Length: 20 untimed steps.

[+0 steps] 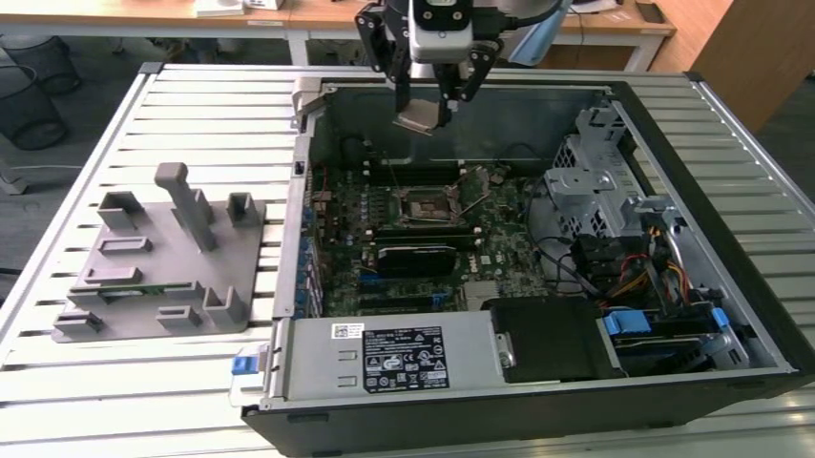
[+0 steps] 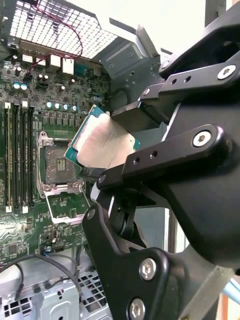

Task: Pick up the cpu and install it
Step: 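Place the cpu into insertion slot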

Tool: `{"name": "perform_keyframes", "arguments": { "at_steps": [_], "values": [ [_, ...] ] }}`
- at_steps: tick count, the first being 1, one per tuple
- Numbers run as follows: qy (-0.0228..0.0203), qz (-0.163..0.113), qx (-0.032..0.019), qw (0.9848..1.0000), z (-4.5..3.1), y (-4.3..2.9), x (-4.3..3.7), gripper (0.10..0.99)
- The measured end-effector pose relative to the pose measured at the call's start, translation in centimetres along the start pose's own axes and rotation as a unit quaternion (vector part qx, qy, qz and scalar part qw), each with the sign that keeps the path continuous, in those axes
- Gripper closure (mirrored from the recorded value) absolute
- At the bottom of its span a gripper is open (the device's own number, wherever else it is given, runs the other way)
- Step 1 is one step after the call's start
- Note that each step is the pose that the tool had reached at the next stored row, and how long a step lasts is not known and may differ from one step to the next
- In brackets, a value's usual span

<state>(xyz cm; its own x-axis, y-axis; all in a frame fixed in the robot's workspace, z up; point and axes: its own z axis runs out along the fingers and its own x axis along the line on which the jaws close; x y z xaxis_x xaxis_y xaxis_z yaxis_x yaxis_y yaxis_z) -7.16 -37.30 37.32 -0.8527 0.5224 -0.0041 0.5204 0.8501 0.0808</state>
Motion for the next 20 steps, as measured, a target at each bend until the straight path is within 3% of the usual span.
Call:
{"name": "perform_keyframes", "arguments": {
  "at_steps": [15,20],
  "values": [
    [-0.0073,0.068,0.0031,0.9976,0.03,0.13,0.08,0.561],
    [-0.0095,0.093,0.0036,0.9956,0.04,0.19,0.12,0.561]
  ]
}}
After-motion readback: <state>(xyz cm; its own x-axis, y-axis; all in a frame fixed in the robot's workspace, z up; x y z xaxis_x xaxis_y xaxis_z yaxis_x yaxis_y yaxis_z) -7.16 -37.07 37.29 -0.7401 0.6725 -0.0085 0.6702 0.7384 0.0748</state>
